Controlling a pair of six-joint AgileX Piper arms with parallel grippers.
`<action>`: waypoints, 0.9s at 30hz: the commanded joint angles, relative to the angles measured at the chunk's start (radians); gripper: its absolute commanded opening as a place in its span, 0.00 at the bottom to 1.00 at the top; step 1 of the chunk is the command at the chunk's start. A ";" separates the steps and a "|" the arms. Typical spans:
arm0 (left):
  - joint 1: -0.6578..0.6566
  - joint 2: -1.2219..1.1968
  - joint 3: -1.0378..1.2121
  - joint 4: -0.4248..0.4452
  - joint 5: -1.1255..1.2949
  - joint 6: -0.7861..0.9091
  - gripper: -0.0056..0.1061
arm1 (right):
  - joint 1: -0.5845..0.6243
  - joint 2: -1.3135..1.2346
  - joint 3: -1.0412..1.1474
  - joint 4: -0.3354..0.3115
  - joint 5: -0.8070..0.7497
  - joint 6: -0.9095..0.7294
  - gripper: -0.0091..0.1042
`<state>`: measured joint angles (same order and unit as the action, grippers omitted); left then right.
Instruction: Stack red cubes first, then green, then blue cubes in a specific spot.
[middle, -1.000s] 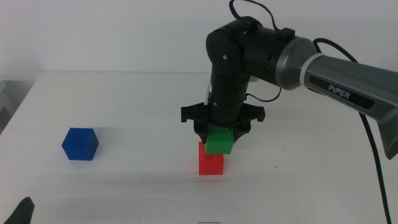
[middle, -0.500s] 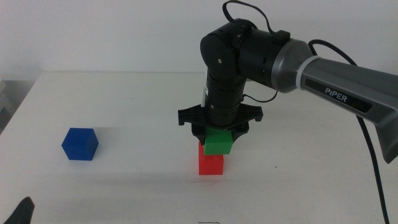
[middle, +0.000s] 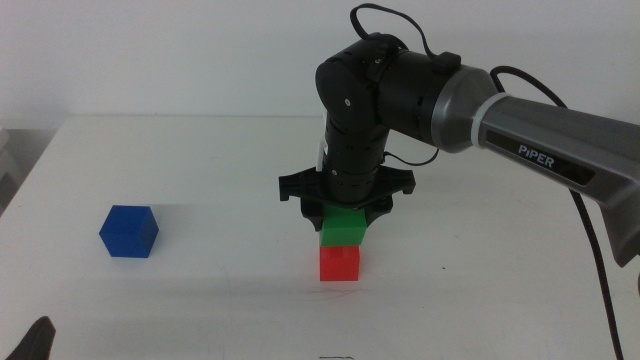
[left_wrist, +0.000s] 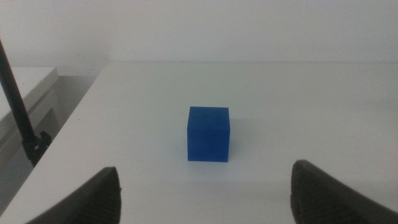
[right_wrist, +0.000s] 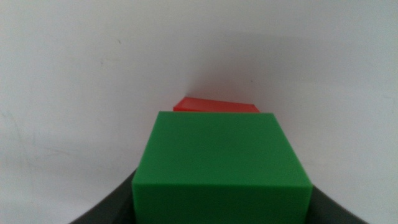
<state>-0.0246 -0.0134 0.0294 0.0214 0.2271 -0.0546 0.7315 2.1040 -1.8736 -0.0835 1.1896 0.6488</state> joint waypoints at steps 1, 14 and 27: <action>-0.002 -0.020 -0.003 -0.001 -0.078 -0.007 0.89 | 0.004 -0.053 -0.034 -0.022 -0.025 0.010 0.07; -0.002 -0.020 -0.003 -0.001 -0.078 -0.007 0.89 | 0.004 -0.012 -0.034 -0.020 0.004 0.029 0.07; -0.002 -0.020 -0.003 -0.001 -0.078 -0.007 0.89 | 0.002 -0.012 -0.034 -0.057 0.000 0.055 0.75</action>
<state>-0.0246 -0.0134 0.0294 0.0214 0.2271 -0.0546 0.7326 2.1568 -1.8801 -0.1103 1.1912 0.6985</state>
